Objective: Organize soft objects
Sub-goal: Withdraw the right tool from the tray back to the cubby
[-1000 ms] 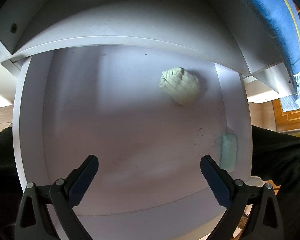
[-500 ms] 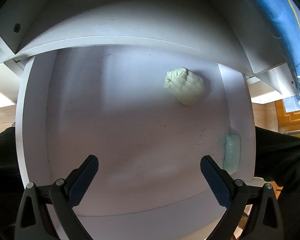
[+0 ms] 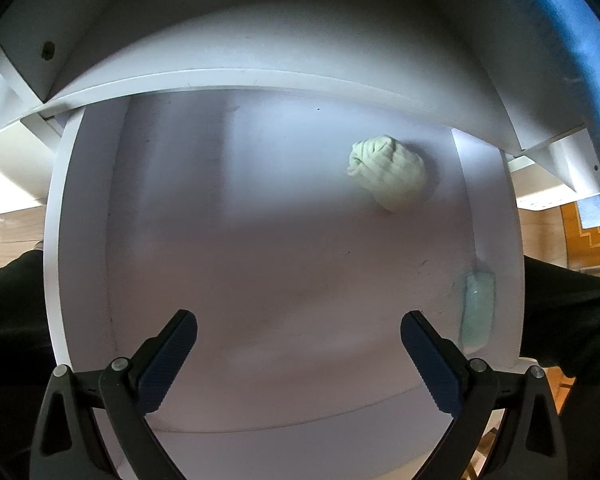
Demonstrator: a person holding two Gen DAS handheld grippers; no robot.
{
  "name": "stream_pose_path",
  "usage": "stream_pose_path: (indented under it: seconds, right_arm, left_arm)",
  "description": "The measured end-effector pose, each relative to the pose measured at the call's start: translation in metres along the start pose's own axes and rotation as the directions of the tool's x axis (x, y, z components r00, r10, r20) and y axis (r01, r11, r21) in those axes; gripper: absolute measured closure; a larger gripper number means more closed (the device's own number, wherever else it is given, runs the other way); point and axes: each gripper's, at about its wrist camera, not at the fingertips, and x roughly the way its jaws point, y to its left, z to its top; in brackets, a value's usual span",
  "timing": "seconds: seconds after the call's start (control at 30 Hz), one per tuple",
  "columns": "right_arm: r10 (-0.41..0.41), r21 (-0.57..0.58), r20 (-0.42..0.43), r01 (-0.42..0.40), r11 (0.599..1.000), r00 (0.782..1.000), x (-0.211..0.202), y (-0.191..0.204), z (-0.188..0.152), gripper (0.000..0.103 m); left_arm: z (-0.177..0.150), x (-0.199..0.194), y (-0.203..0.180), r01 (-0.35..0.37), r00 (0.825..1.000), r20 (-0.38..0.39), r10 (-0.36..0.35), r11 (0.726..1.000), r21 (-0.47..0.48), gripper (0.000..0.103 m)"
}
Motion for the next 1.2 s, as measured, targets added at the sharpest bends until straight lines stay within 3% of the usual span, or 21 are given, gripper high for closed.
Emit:
stream_pose_path:
  seconds: [0.2, 0.43, 0.53, 0.67, 0.93, 1.1, 1.2]
  right_arm:
    - [-0.026, 0.1, -0.147, 0.041, 0.994, 0.989, 0.042, -0.033, -0.039, 0.055]
    - [-0.037, 0.215, -0.364, 0.122, 0.969, 0.931, 0.098, -0.071, -0.082, 0.055]
    - [-0.059, 0.279, -0.418, 0.191, 0.941, 0.906, 0.109, -0.098, -0.099, 0.055]
    - [-0.056, 0.358, -0.433, 0.228, 0.905, 0.9, 0.116, -0.122, -0.102, 0.055]
    - [-0.084, 0.304, -0.472, 0.251, 0.919, 0.878, 0.135, -0.122, -0.102, 0.055]
    - [-0.18, 0.211, -0.477, 0.311, 0.927, 0.86, 0.141, -0.118, -0.098, 0.054]
    - [-0.235, 0.147, -0.5, 0.349, 0.925, 0.834, 0.152, -0.116, -0.101, 0.054]
  left_arm:
    - [-0.001, 0.0, 0.003, -0.01, 1.0, -0.002, 0.01, 1.0, -0.007, 0.001]
    - [-0.003, 0.001, 0.003, -0.019, 1.0, -0.003, 0.019, 1.0, -0.003, 0.001]
    - [-0.002, 0.001, 0.004, -0.019, 1.0, 0.0, 0.019, 1.0, -0.006, 0.001]
    - [-0.001, 0.001, 0.005, -0.016, 1.0, 0.0, 0.016, 1.0, -0.014, 0.001]
    - [-0.001, -0.001, 0.004, -0.008, 1.0, 0.005, 0.008, 1.0, -0.01, 0.001]
    - [-0.001, 0.0, 0.002, -0.009, 1.0, 0.007, 0.009, 1.0, -0.006, 0.001]
    - [-0.001, 0.0, 0.001, -0.013, 1.0, 0.011, 0.013, 1.0, 0.004, 0.001]
